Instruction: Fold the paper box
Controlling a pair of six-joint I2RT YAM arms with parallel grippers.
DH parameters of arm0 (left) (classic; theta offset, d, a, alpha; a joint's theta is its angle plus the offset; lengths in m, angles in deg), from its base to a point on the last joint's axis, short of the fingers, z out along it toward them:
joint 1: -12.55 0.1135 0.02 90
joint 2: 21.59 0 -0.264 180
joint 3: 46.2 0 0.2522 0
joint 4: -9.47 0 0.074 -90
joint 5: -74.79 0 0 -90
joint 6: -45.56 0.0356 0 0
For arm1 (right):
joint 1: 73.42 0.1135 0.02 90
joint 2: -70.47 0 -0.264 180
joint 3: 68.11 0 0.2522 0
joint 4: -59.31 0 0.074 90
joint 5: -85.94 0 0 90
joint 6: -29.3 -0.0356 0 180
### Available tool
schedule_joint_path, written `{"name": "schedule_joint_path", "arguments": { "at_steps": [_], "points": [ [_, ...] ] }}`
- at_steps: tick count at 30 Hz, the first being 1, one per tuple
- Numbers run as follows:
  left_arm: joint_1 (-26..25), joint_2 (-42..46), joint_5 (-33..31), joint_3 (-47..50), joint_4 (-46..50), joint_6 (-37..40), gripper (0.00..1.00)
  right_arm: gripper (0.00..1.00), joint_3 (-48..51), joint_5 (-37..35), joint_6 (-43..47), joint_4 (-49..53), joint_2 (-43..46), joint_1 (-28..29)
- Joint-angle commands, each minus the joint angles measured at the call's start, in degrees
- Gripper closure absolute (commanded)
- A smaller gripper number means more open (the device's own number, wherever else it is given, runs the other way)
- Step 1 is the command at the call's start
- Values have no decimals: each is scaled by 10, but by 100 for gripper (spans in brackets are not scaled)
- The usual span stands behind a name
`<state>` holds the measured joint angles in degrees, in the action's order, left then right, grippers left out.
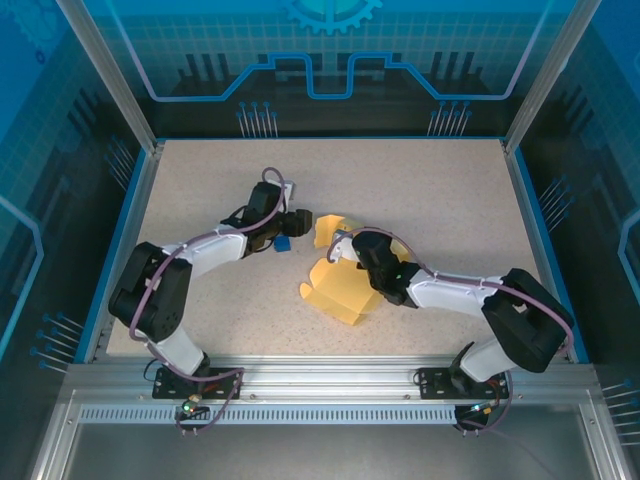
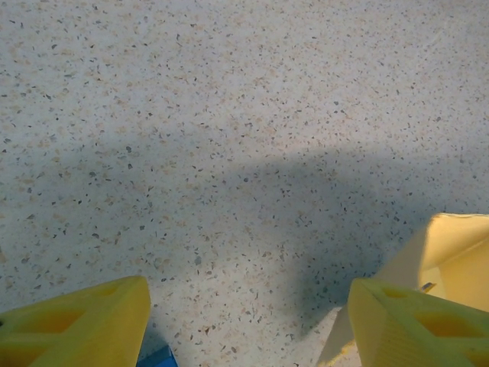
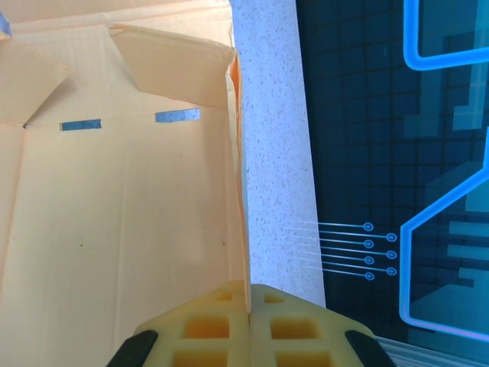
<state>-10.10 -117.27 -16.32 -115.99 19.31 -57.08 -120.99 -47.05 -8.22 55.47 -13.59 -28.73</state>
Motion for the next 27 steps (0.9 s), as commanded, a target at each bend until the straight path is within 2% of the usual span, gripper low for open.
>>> {"name": "schedule_joint_path", "arguments": {
  "at_steps": [1, 5, 9, 27],
  "points": [
    [4, -18, -11, -29, 26, 21, 30, 96, 7, 10, -10, -8, 26, -6],
    [5, -42, -21, -52, 45, 25, 31, 96, 6, 11, -13, -6, 28, -8],
    [4, -69, -2, -71, 51, 25, 32, 96, 5, 4, -11, -9, 18, -10],
    [-10, -142, 135, -122, 42, 40, 35, 96, 19, -24, 15, -41, -16, -16]
  ]
}}
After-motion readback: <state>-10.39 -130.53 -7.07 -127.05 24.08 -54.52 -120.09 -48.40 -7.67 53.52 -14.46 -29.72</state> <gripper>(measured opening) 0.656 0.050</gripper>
